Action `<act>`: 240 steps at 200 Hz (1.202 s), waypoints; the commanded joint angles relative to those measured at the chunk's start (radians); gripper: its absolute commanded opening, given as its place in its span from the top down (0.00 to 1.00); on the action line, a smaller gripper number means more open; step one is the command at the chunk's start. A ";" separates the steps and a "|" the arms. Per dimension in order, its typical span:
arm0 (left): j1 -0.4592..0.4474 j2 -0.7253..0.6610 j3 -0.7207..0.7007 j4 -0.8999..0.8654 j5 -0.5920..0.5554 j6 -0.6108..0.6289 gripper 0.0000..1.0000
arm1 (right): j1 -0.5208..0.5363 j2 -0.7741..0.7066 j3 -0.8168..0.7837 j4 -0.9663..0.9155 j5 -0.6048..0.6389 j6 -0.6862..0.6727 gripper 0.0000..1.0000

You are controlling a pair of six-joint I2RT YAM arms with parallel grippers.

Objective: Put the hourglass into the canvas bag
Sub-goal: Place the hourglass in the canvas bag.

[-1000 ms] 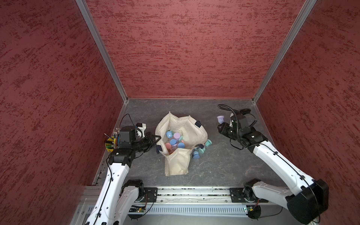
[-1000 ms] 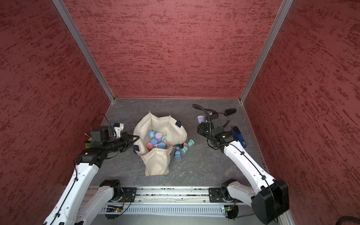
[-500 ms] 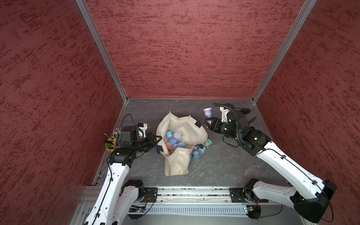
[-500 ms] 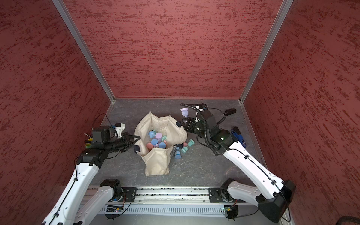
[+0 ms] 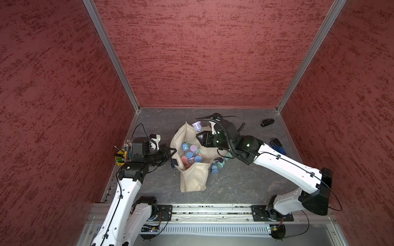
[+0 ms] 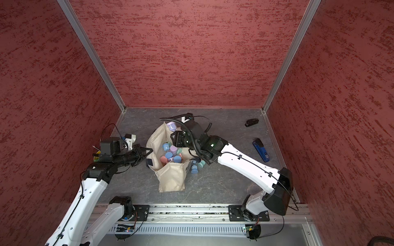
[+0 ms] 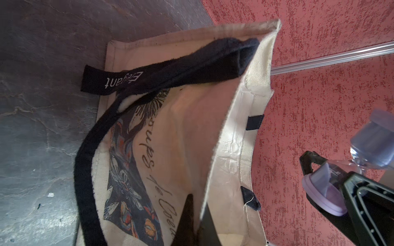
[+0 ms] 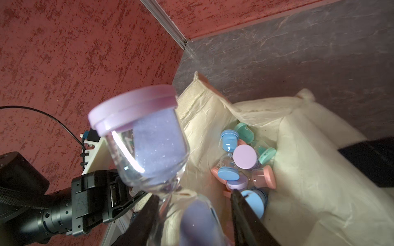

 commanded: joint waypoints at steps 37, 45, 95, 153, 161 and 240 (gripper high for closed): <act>-0.004 -0.014 0.032 0.000 -0.005 0.021 1.00 | 0.044 0.095 0.099 -0.080 0.079 0.011 1.00; -0.005 -0.016 0.032 -0.002 -0.007 0.023 1.00 | 0.047 0.102 0.099 -0.076 0.073 0.012 1.00; -0.004 -0.024 0.026 0.001 -0.007 0.022 1.00 | 0.048 0.173 0.133 -0.121 0.071 0.028 1.00; -0.004 -0.028 0.014 0.004 -0.009 0.024 1.00 | 0.049 0.226 0.134 -0.127 0.058 0.061 1.00; -0.005 -0.029 0.014 0.004 -0.009 0.022 1.00 | 0.049 0.231 0.133 -0.126 0.056 0.066 1.00; -0.004 -0.029 0.014 0.004 -0.013 0.019 1.00 | 0.048 0.243 0.126 -0.129 0.059 0.077 1.00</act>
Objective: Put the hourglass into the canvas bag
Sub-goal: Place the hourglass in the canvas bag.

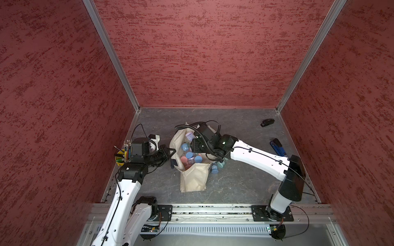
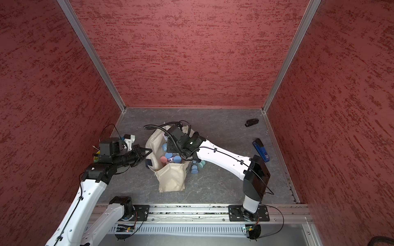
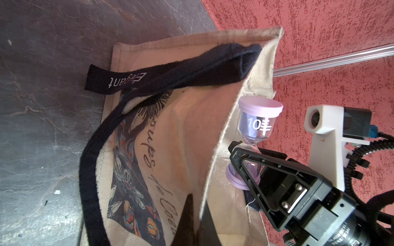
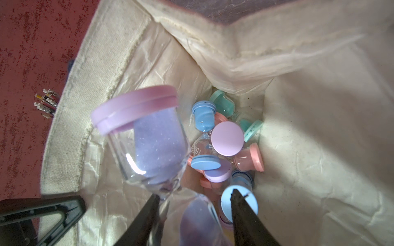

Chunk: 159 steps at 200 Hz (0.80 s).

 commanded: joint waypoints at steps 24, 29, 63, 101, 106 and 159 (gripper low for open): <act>-0.004 -0.012 0.013 0.019 0.007 0.014 1.00 | 0.007 0.009 0.022 0.006 0.010 0.019 1.00; -0.003 -0.011 0.015 0.018 0.008 0.015 1.00 | 0.007 0.010 0.022 0.008 0.009 0.019 1.00; -0.002 -0.013 0.014 0.018 0.005 0.016 1.00 | 0.007 0.024 0.025 0.022 -0.018 0.019 1.00; -0.003 -0.011 0.013 0.022 0.008 0.015 1.00 | 0.016 0.044 0.026 0.021 -0.032 0.022 1.00; -0.003 -0.011 0.015 0.022 0.009 0.015 1.00 | 0.016 0.046 0.025 0.019 -0.033 0.023 1.00; -0.004 -0.009 0.018 0.025 0.010 0.013 1.00 | 0.030 0.094 0.031 0.017 -0.048 0.035 1.00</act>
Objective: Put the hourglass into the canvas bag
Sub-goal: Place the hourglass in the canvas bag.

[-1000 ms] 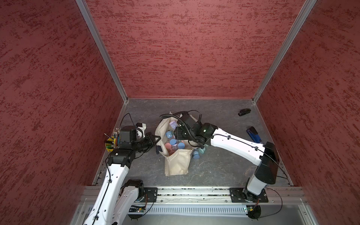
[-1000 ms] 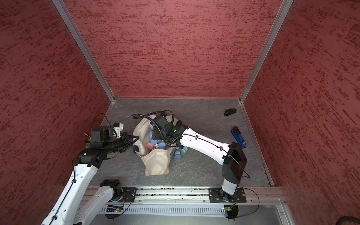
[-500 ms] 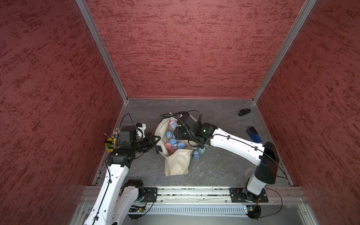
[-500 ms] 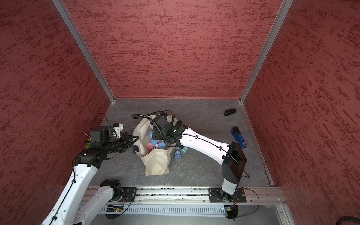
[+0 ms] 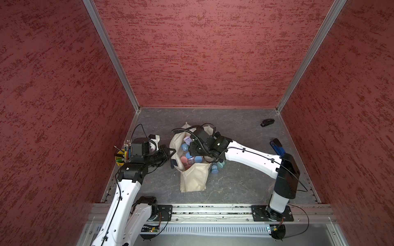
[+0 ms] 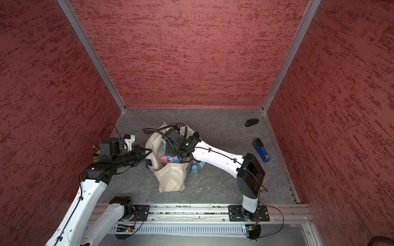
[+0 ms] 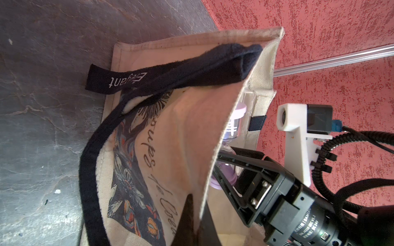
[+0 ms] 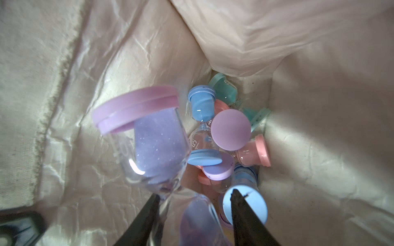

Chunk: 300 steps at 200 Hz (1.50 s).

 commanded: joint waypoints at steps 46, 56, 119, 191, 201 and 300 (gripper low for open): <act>-0.004 -0.008 0.020 0.025 0.010 0.016 1.00 | 0.015 0.060 0.055 0.012 -0.017 0.014 0.71; -0.003 -0.007 0.020 0.025 0.010 0.018 1.00 | 0.015 0.066 0.060 0.012 -0.020 0.012 0.58; -0.001 -0.003 0.016 0.025 0.006 0.019 1.00 | 0.015 0.049 0.139 -0.017 0.011 -0.032 0.37; 0.001 -0.009 0.014 0.020 0.002 0.021 1.00 | 0.012 -0.076 0.218 -0.135 0.203 -0.054 0.40; -0.001 -0.008 0.014 0.018 0.000 0.020 1.00 | 0.008 -0.095 0.216 -0.158 0.238 -0.046 0.40; 0.004 -0.010 0.012 0.014 -0.005 0.022 0.96 | -0.196 -0.408 -0.081 -0.145 0.278 0.059 0.46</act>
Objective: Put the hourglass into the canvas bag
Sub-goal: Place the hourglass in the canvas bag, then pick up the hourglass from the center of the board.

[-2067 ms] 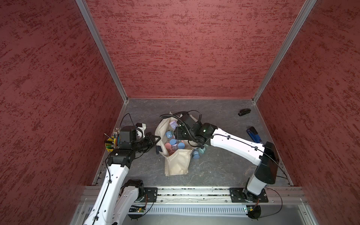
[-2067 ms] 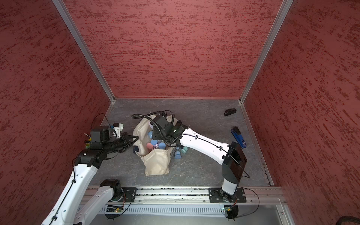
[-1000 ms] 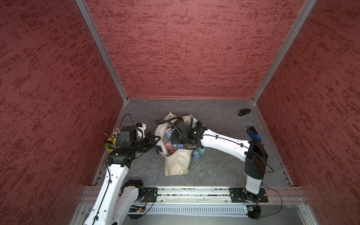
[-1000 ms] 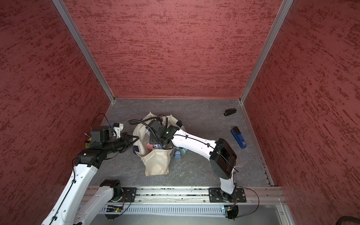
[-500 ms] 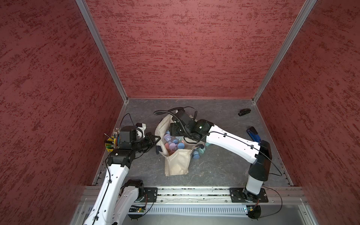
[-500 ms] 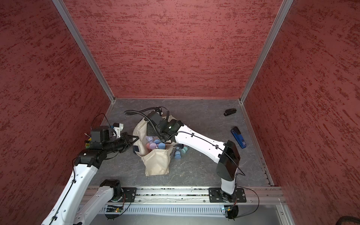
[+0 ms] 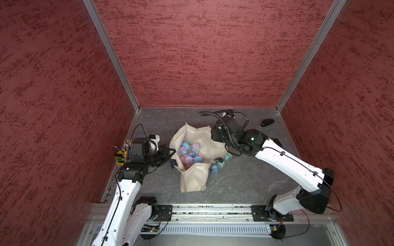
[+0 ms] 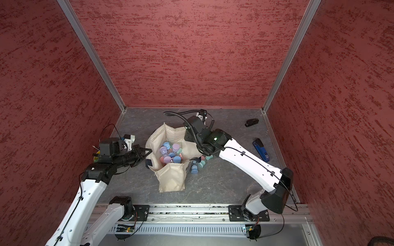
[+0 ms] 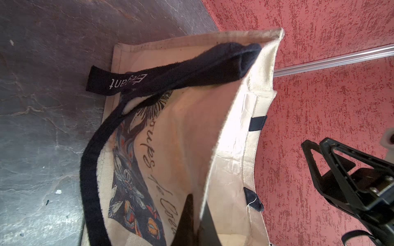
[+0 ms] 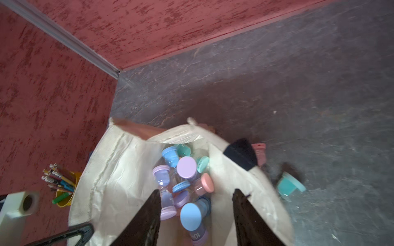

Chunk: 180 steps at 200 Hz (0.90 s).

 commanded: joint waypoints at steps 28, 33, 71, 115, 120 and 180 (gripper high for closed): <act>0.005 -0.009 0.013 0.011 -0.005 0.020 0.94 | -0.100 -0.088 -0.100 -0.006 -0.006 0.040 0.46; 0.005 -0.009 0.015 0.010 -0.006 0.020 0.93 | -0.111 -0.092 -0.110 -0.009 -0.007 0.039 0.46; 0.006 -0.011 0.022 0.001 -0.009 0.021 0.91 | -0.201 -0.140 -0.224 0.023 -0.065 0.031 0.46; 0.006 -0.007 0.028 0.000 -0.014 0.020 0.90 | -0.287 -0.166 -0.302 0.059 -0.131 0.006 0.45; 0.007 -0.008 0.029 -0.001 -0.013 0.023 0.89 | -0.295 -0.168 -0.310 0.065 -0.137 0.003 0.45; 0.009 -0.006 0.025 0.002 -0.017 0.029 0.91 | -0.364 -0.144 -0.372 0.120 -0.218 -0.024 0.45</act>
